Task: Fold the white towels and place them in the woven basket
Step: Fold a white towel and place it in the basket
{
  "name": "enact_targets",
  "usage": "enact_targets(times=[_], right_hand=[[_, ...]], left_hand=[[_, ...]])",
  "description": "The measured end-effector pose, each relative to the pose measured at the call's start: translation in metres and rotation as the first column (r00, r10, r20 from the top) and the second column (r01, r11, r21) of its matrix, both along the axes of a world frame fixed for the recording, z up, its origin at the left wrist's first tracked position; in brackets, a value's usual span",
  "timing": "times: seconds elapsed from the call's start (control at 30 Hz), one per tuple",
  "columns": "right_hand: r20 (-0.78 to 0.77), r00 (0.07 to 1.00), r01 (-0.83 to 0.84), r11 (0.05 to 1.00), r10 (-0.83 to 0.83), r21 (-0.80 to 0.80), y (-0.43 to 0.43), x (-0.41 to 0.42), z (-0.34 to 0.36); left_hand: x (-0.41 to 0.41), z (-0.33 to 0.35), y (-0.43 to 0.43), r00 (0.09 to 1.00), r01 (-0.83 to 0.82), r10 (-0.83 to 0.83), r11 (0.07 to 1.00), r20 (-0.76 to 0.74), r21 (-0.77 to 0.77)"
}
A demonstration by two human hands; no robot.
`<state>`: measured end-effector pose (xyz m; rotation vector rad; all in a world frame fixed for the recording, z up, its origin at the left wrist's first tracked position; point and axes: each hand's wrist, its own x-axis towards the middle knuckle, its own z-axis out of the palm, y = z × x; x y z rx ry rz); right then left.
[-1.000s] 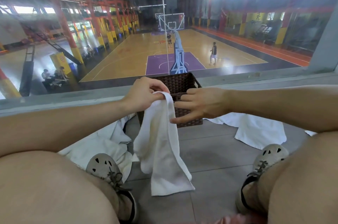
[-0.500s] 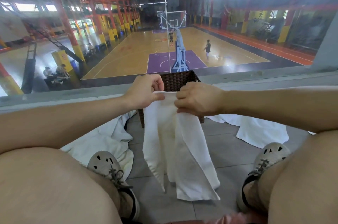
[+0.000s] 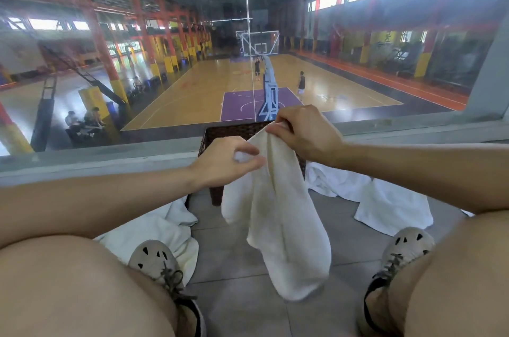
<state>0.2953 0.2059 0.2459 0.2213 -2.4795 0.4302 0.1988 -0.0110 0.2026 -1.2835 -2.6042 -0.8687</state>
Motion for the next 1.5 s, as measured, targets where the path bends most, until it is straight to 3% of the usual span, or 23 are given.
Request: enact_targets(times=[0.07, 0.23, 0.4, 0.47, 0.67, 0.77, 0.9, 0.97, 1.1, 1.2, 1.3, 1.5], right_hand=[[-0.005, 0.999, -0.032, 0.999, 0.032, -0.044, -0.006, 0.000, 0.002], [0.000, 0.992, -0.123, 0.992, 0.123, -0.037, -0.004, 0.001, 0.001], [0.032, 0.998, -0.053, 0.996, 0.055, -0.075, 0.019, 0.013, 0.001], [0.039, 0.998, -0.050, 0.996, 0.053, -0.076, 0.023, 0.016, 0.000], [0.147, 0.979, -0.144, 0.990, 0.140, 0.013, 0.011, 0.014, -0.001], [0.152, 0.976, -0.162, 0.987, 0.158, 0.014, 0.010, 0.015, 0.002], [0.094, 0.984, -0.152, 0.988, 0.151, 0.001, 0.018, 0.020, 0.005], [0.055, 0.992, -0.111, 0.994, 0.112, -0.024, 0.028, 0.021, 0.005], [0.048, 0.999, -0.021, 0.998, 0.018, 0.063, 0.051, 0.027, 0.002], [0.219, 0.974, 0.019, 0.980, -0.064, 0.200, 0.066, 0.027, -0.009], [0.393, 0.907, 0.054, 0.969, -0.148, 0.241, 0.070, 0.023, -0.018], [0.541, 0.835, -0.069, 0.995, 0.100, -0.077, 0.024, 0.009, -0.033]], left_hand=[[0.004, -0.003, 0.013, 0.998, -0.060, 0.060, 0.998, 0.033, -0.010], [-0.005, -0.010, 0.033, 0.985, -0.121, 0.119, 0.993, -0.121, -0.001], [-0.019, -0.027, 0.015, 0.992, -0.123, 0.115, 0.973, -0.052, -0.193], [-0.013, -0.036, 0.014, 0.998, -0.059, 0.060, 0.991, 0.006, -0.123], [-0.004, -0.026, 0.033, 0.998, 0.061, -0.058, 0.995, -0.035, 0.076], [-0.008, -0.026, 0.032, 0.996, 0.087, -0.086, 0.996, 0.026, -0.023], [-0.012, -0.036, 0.025, 0.994, 0.090, -0.101, 0.972, -0.040, -0.218], [-0.017, -0.041, 0.018, 0.997, 0.045, -0.060, 0.969, -0.053, -0.241], [-0.023, -0.032, 0.004, 0.991, -0.128, 0.128, 0.992, 0.022, -0.011], [-0.018, -0.019, 0.002, 0.993, -0.118, 0.115, 0.981, 0.032, 0.153], [-0.007, -0.007, 0.004, 0.996, -0.041, 0.053, 0.984, -0.066, 0.172], [0.000, 0.009, 0.011, 0.989, 0.121, -0.099, 0.970, -0.114, 0.209]])
